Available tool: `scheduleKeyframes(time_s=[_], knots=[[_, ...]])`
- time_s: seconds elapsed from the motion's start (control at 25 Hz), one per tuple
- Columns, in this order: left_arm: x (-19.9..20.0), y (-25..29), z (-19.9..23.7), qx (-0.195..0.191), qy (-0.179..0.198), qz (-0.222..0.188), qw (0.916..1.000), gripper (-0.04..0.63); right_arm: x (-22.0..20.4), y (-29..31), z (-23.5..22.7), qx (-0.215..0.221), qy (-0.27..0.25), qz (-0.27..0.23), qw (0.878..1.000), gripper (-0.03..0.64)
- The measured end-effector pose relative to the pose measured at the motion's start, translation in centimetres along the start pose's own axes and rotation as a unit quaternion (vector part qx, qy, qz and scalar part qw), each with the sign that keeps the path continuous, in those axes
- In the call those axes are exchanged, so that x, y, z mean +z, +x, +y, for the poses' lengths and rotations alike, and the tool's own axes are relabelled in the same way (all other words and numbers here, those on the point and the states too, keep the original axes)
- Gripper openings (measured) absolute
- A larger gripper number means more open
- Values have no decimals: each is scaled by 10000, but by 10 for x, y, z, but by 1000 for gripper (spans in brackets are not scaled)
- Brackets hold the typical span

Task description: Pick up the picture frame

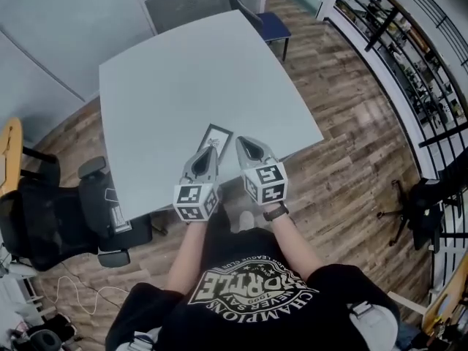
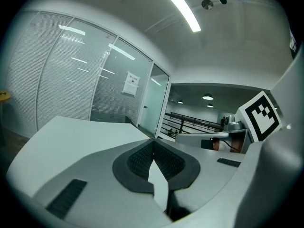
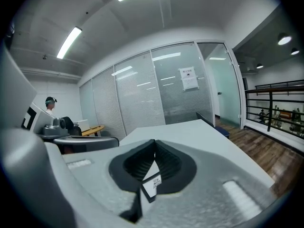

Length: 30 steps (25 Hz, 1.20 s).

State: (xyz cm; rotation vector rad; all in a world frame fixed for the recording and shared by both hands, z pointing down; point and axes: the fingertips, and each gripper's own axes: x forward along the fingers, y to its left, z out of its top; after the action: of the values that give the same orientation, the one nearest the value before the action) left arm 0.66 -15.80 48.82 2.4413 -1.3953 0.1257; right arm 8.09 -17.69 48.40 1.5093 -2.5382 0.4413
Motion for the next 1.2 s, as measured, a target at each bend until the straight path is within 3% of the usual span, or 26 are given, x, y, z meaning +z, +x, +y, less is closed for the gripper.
scheduleKeyframes(time_s=[0.52,0.92,1.0,1.2], knots=[[-3,59,92,48,-301,390,9988,6,2,102,-22,4,-125,603,9981,-2],[-50,96,132,229,-617,982,9930,6,-41,145,-60,-116,39,1276,9918,1],[-61,99,141,272,-636,1119,9913,8,-54,156,-64,-44,86,1444,9895,74],[-94,108,157,278,-739,1578,9843,85,-91,176,-77,58,114,1889,9819,110]])
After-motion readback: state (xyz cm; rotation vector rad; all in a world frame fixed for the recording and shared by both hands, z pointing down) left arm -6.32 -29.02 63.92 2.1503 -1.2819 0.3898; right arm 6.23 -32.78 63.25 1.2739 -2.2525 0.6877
